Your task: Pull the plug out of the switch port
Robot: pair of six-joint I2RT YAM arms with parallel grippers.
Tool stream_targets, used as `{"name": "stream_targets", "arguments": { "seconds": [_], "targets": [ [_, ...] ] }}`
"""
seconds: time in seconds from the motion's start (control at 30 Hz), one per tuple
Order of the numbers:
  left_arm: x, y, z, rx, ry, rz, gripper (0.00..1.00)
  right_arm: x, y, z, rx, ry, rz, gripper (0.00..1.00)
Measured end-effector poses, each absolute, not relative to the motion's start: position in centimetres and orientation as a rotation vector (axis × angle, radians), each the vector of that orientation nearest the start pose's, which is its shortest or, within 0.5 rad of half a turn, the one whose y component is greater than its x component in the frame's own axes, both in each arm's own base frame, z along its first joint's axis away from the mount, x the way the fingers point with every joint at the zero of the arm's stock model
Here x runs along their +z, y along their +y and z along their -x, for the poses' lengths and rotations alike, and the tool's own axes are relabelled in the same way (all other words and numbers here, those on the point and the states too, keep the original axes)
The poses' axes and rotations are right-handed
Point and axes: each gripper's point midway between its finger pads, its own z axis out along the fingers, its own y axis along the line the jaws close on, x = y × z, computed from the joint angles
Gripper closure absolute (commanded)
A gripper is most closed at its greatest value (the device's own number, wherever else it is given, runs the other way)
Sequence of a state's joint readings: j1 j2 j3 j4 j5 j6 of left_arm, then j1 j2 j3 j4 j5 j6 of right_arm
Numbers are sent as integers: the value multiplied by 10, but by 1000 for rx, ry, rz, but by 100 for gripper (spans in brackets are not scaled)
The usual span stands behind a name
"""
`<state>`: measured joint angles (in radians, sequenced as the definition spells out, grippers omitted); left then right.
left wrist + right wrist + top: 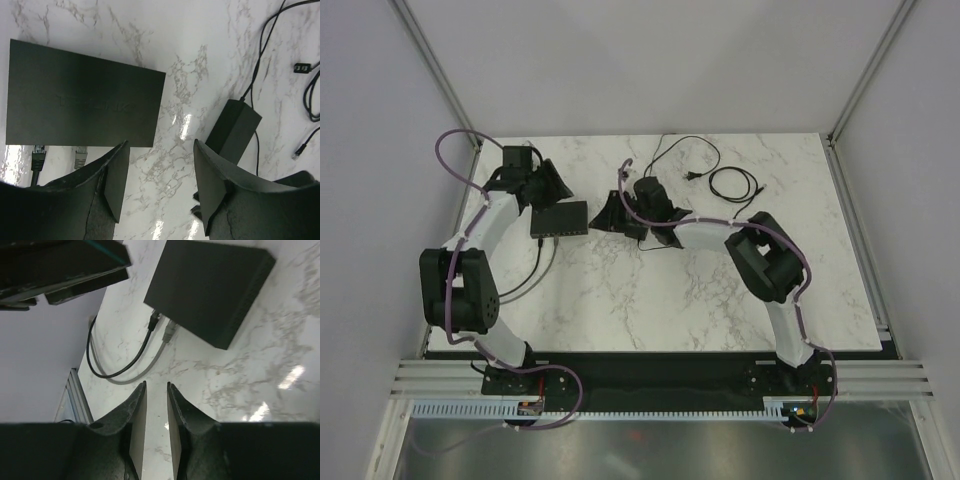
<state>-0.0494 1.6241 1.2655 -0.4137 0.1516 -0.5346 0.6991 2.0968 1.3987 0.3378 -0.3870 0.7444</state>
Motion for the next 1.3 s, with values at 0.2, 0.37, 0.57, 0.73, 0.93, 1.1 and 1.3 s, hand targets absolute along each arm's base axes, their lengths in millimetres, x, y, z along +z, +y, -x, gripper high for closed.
{"name": "stream_targets", "arguments": {
  "seconds": [0.2, 0.37, 0.57, 0.73, 0.93, 1.1, 1.3],
  "targets": [
    [120, -69, -425, -453, 2410, 522, 39, 89, 492, -345, 1369, 2150, 240, 66],
    [117, -69, -427, -452, 2414, 525, 39, 58, 516, -340, 1356, 2186, 207, 66],
    [99, -69, -432, -443, 2452, 540, 39, 32, 527, -344, 1383, 2209, 67, 66],
    [97, -69, -433, -442, 2456, 540, 39, 34, 532, -352, 1444, 2170, -68, 66],
    [100, -69, -436, -444, 2447, 538, 39, 37, 543, -355, 1525, 2128, -150, 62],
    [102, -65, -437, -442, 2440, 547, 39, 36, 553, -351, 1564, 2119, -181, 59],
    [95, -53, -434, -426, 2447, 586, 39, 38, 564, -351, 1549, 2105, -213, 58]
  ]
}}
